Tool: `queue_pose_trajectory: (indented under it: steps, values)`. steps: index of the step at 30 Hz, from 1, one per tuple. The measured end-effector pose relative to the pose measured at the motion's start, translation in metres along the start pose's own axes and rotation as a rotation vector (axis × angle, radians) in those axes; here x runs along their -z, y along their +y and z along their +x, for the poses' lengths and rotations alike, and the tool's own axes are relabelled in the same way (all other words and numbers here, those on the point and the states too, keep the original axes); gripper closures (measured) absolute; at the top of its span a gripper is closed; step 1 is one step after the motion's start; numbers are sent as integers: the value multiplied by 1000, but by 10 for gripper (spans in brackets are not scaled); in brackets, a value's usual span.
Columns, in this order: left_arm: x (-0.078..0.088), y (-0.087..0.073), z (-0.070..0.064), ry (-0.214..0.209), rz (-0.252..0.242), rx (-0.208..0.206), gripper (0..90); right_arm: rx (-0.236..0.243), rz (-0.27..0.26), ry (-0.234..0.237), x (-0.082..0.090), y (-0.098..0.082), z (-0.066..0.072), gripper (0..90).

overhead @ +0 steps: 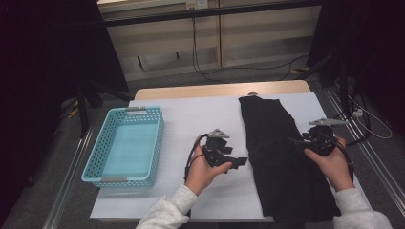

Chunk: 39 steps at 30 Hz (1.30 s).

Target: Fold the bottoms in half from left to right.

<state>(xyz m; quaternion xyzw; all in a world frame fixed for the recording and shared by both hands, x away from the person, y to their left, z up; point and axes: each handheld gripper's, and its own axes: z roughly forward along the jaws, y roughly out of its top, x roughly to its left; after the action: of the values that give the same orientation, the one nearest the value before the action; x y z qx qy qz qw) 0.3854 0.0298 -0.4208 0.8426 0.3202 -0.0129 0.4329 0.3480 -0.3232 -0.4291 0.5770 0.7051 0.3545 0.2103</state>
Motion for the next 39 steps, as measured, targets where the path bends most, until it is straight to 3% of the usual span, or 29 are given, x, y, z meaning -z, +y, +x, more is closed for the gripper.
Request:
queue_pose_trajectory:
  steps: [1,6,8,10,15,17,19,21,26,28,33,35,39]
  values:
    - [4,-2,6,19,6,-9,247,3,8,-1,3,-6,1,376]
    - [17,-18,31,80,15,26,206,4,16,-13,24,-31,2,452]
    - [20,-25,36,86,16,37,205,14,55,-14,32,-40,5,524]
    - [22,-29,39,110,28,29,202,9,68,10,38,-51,9,569]
    - [29,-32,40,127,26,16,190,47,123,-34,53,-65,17,616]
    - [31,-33,40,137,28,11,188,35,146,-41,57,-70,19,651]
    - [33,-34,41,144,21,21,187,42,160,-37,57,-74,20,748]
    - [34,-35,42,152,19,25,185,34,162,-5,57,-75,20,878]
    - [37,-35,41,148,11,13,187,30,160,31,64,-69,16,893]
    - [38,-35,41,146,4,20,188,25,135,35,71,-68,12,893]
    - [39,-35,43,146,9,24,189,14,141,20,80,-69,1,890]
    - [40,-36,42,151,6,22,189,20,159,35,77,-74,-2,858]
    - [39,-36,42,153,12,23,188,42,165,9,76,-81,3,757]
